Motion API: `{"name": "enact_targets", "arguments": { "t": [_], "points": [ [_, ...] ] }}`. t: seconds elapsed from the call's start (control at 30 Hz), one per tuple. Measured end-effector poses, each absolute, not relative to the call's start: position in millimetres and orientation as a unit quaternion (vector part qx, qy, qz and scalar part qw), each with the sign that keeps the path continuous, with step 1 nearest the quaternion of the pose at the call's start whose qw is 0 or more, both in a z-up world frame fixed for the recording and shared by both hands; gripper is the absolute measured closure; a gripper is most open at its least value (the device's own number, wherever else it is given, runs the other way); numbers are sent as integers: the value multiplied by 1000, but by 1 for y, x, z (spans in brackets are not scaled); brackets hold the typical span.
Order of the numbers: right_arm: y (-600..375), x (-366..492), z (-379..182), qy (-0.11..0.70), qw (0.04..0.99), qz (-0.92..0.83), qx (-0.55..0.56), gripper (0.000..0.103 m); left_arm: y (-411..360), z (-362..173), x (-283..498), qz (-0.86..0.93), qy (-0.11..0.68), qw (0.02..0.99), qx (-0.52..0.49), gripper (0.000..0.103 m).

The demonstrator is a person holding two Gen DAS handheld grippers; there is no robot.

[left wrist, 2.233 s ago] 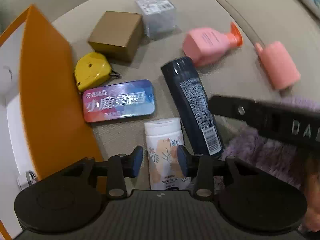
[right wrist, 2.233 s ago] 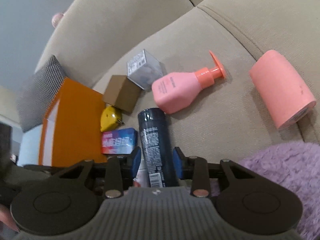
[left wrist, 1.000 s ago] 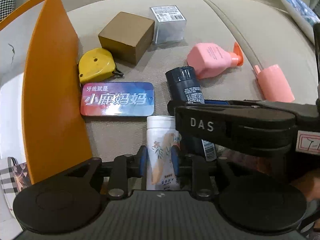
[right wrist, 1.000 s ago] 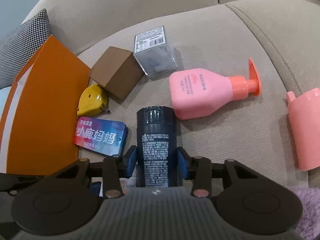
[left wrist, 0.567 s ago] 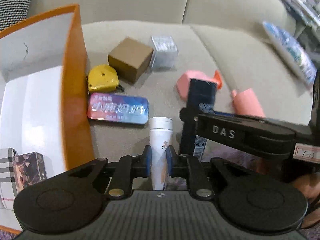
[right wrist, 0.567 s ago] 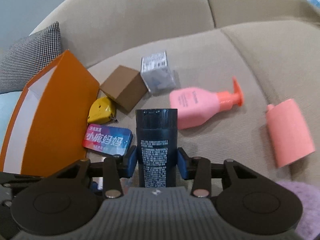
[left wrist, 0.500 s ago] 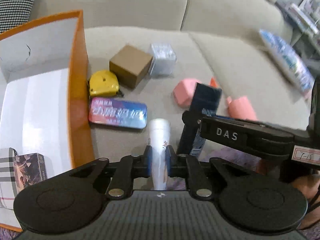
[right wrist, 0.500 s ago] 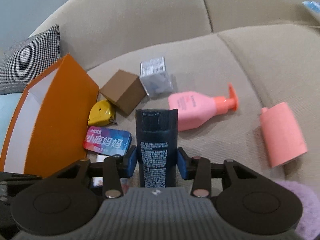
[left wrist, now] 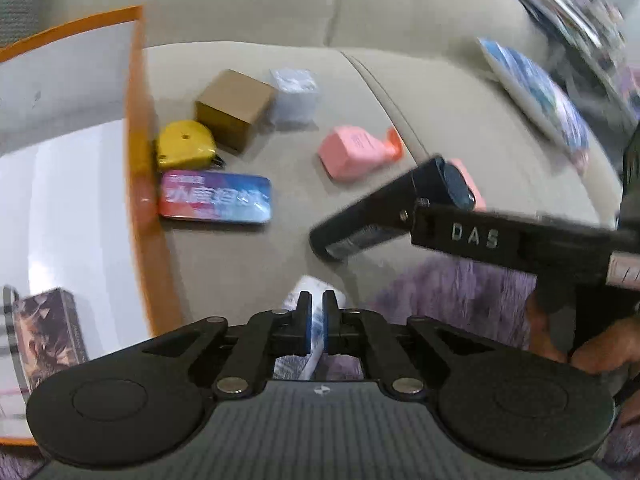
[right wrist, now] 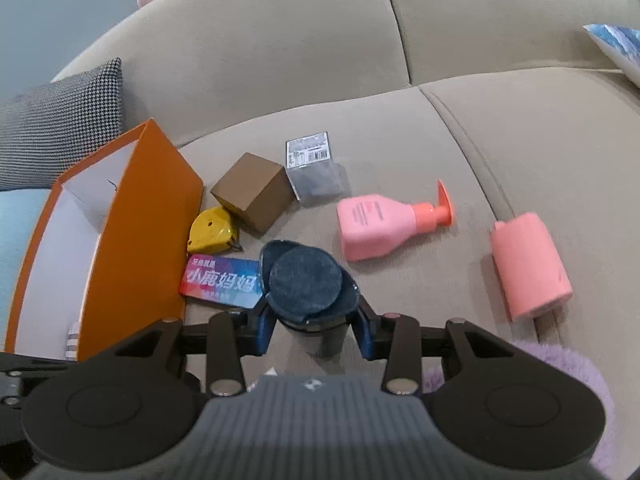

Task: Organize rigid objects
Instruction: 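Grasp the white lotion bottle with the left gripper while the right gripper grasps the dark spray can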

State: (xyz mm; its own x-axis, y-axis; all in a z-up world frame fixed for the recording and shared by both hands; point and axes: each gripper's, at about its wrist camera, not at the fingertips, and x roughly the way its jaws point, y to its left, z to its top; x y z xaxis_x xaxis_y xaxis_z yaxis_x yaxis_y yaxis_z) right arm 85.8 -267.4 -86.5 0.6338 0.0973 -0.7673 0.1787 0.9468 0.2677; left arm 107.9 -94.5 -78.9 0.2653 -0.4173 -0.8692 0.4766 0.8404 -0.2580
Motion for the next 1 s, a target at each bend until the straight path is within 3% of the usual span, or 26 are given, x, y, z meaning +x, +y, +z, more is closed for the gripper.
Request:
{"name": "enact_targets", "arguments": {
  "t": [0.13,0.27,0.43,0.7,1.0],
  "points": [
    [-276,71,-93,411,893,-18,184,62,-113,-91,101,-286,538,788,84,76],
    [-285,70,-98,401,894,-10,202,62,-131,-110,103,-263,542,782,159,70],
    [-299,75,-105,381,893,-11,239,62,-144,-131,105,-254,569,757,198,44],
    [-298,103,-111,361,904,-15,231,62,-149,-148,122,-250,604,731,198,40],
    [-296,151,-136,393,886,2,245,65,-144,-154,128,-230,607,741,170,47]
  ]
}}
